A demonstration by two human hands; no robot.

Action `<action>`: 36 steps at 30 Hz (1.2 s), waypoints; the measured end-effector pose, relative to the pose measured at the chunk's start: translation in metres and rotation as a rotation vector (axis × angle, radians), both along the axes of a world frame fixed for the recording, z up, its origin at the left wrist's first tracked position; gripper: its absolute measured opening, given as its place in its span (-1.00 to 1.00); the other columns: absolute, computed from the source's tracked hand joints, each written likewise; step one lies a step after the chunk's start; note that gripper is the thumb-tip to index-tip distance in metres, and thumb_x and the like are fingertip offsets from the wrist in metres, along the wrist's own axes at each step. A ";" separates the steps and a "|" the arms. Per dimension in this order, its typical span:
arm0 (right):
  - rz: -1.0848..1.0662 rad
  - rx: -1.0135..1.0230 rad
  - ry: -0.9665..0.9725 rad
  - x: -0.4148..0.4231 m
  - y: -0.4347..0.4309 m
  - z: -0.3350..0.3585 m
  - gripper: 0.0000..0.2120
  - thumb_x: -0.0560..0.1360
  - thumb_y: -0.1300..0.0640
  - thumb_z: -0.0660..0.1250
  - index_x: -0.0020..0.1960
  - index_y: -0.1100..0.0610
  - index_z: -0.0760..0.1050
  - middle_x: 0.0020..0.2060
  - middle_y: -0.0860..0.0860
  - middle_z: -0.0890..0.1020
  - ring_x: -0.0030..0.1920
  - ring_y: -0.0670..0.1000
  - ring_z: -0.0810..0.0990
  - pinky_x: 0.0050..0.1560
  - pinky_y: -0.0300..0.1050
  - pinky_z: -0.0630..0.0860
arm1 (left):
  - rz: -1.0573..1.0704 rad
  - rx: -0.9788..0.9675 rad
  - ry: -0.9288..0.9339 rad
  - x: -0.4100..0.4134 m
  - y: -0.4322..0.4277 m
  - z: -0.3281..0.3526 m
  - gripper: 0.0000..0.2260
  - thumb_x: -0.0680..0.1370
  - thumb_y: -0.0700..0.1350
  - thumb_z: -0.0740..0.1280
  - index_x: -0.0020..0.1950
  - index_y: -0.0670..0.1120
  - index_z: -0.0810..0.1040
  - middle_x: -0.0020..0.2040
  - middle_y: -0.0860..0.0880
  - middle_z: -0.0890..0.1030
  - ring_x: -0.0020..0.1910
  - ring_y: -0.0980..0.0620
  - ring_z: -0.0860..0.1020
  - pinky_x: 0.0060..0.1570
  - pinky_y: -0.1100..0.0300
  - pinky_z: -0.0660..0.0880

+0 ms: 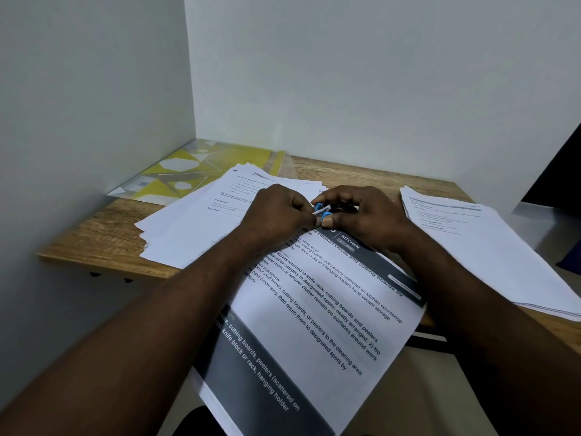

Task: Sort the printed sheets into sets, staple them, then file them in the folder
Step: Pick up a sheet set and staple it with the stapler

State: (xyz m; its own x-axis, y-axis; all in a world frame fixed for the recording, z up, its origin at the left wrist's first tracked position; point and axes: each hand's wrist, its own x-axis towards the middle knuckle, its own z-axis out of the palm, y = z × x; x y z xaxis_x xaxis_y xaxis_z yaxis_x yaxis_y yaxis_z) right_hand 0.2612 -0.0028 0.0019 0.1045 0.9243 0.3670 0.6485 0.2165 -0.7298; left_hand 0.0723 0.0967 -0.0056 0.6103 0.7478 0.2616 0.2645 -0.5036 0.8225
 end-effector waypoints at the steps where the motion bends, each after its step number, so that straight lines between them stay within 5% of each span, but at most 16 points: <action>1: -0.003 0.004 0.006 0.000 0.000 0.000 -0.68 0.44 0.36 0.58 0.14 0.10 0.71 0.02 -0.05 0.76 0.03 -0.16 0.69 0.10 -0.34 0.53 | 0.001 0.008 -0.001 0.000 0.000 0.000 -0.92 0.40 -0.15 0.57 -0.29 -0.04 0.74 -0.36 -0.01 0.68 -0.44 0.20 0.48 -0.46 0.39 0.35; 8: -0.015 -0.002 0.020 0.000 0.003 -0.004 -0.70 0.46 0.37 0.56 0.17 0.19 0.70 -0.02 -0.05 0.75 -0.02 -0.19 0.68 0.06 -0.32 0.54 | -0.004 0.036 0.006 0.002 0.004 -0.004 -0.90 0.40 -0.10 0.59 -0.29 -0.03 0.74 -0.37 0.01 0.69 -0.44 0.19 0.49 -0.45 0.38 0.35; 13: -0.033 0.011 0.040 0.000 0.005 -0.004 -0.70 0.45 0.35 0.58 0.12 0.09 0.69 -0.04 -0.06 0.75 -0.01 -0.14 0.70 0.08 -0.22 0.59 | 0.005 0.023 0.015 0.003 0.006 -0.001 -0.87 0.38 -0.07 0.61 -0.33 0.00 0.72 -0.42 0.08 0.64 -0.45 0.24 0.46 -0.41 0.33 0.34; 15: -0.036 0.015 0.044 -0.001 0.006 -0.004 -0.69 0.45 0.35 0.57 0.11 0.07 0.69 -0.02 -0.04 0.76 0.01 -0.11 0.71 0.12 -0.15 0.61 | 0.015 -0.009 -0.002 0.003 0.004 0.001 -0.92 0.36 -0.08 0.60 -0.25 -0.01 0.73 -0.35 0.09 0.67 -0.36 0.23 0.52 -0.29 0.26 0.39; 19: -0.048 0.005 0.042 -0.001 0.006 -0.006 -0.73 0.47 0.33 0.56 0.13 0.14 0.70 -0.03 0.01 0.77 0.00 -0.04 0.74 0.14 -0.05 0.66 | -0.040 -0.139 -0.118 0.000 0.000 0.003 -0.49 0.23 0.10 0.57 0.12 0.01 0.55 -0.05 0.13 0.67 -0.12 0.23 0.59 -0.11 0.23 0.43; 22: -0.079 0.028 -0.012 -0.003 0.005 -0.008 -0.70 0.45 0.34 0.51 0.16 0.16 0.71 0.01 0.01 0.78 0.06 0.02 0.76 0.15 0.01 0.67 | -0.124 -0.027 -0.021 0.001 -0.002 -0.001 -0.42 0.24 0.30 0.59 0.18 0.11 0.65 0.11 0.17 0.70 0.14 0.25 0.62 0.12 0.17 0.50; 26: -0.090 0.027 -0.067 -0.003 0.008 -0.010 -0.72 0.49 0.38 0.49 0.17 0.18 0.70 0.04 0.01 0.77 0.09 -0.03 0.75 0.20 -0.04 0.65 | -0.073 0.203 0.066 0.005 -0.003 -0.003 -0.63 0.39 0.21 0.61 0.06 0.02 0.72 -0.03 0.08 0.74 0.03 0.13 0.66 0.12 0.00 0.56; 36: -0.146 0.079 -0.085 -0.004 0.007 -0.016 -0.75 0.49 0.39 0.49 0.10 0.16 0.71 -0.04 -0.04 0.77 -0.03 -0.19 0.72 0.03 -0.33 0.56 | -0.067 0.308 0.150 0.011 -0.002 -0.006 -0.48 0.36 0.36 0.37 0.05 -0.02 0.67 -0.16 0.02 0.69 -0.13 -0.01 0.63 -0.06 -0.05 0.56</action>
State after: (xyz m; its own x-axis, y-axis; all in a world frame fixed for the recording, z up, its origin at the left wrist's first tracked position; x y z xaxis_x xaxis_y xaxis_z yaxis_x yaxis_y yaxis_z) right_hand 0.2573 0.0040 -0.0138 0.2007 0.8696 0.4511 0.7357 0.1703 -0.6555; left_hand 0.0834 0.0950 -0.0115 0.7042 0.6043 0.3727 0.3286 -0.7427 0.5835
